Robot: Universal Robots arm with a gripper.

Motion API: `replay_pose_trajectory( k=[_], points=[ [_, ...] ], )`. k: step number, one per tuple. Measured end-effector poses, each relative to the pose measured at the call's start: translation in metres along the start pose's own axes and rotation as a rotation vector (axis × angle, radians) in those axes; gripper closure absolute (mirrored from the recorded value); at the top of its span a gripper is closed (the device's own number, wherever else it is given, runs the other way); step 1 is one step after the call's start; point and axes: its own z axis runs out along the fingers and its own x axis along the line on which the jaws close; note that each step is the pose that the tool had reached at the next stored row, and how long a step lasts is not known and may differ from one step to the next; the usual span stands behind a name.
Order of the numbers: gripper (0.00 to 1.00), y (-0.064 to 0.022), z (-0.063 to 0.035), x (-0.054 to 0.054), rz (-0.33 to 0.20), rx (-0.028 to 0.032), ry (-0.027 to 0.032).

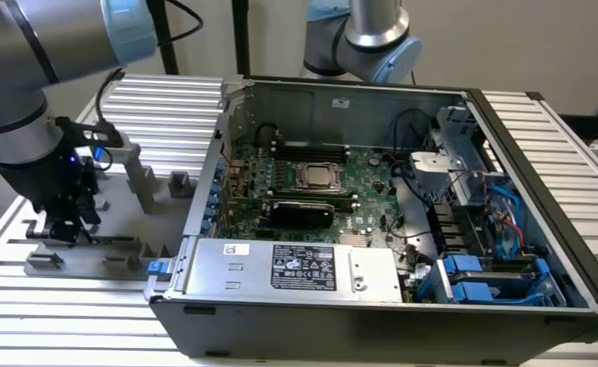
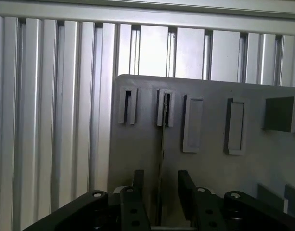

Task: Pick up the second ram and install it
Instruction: 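Pick up the second ram and move it above second insertion slot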

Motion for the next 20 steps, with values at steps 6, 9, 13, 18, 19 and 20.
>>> replay_pose_trajectory(
  k=[6, 9, 13, 18, 19, 20],
  points=[
    [0.00, -0.0004, 0.0110, 0.000, 0.000, 0.0003, -0.0050],
    [0.00, -0.0006, 0.0163, 0.001, 0.000, 0.0003, -0.0066],
    [0.00, -0.0007, 0.0213, 0.001, 0.000, 0.0004, -0.0081],
    [0.00, -0.0009, 0.0218, 0.001, 0.000, 0.0003, -0.0082],
    [0.00, -0.0009, 0.0219, 0.001, 0.000, 0.0004, -0.0082],
    [0.00, -0.0009, 0.0219, 0.001, 0.000, 0.0004, -0.0083]
  ],
)
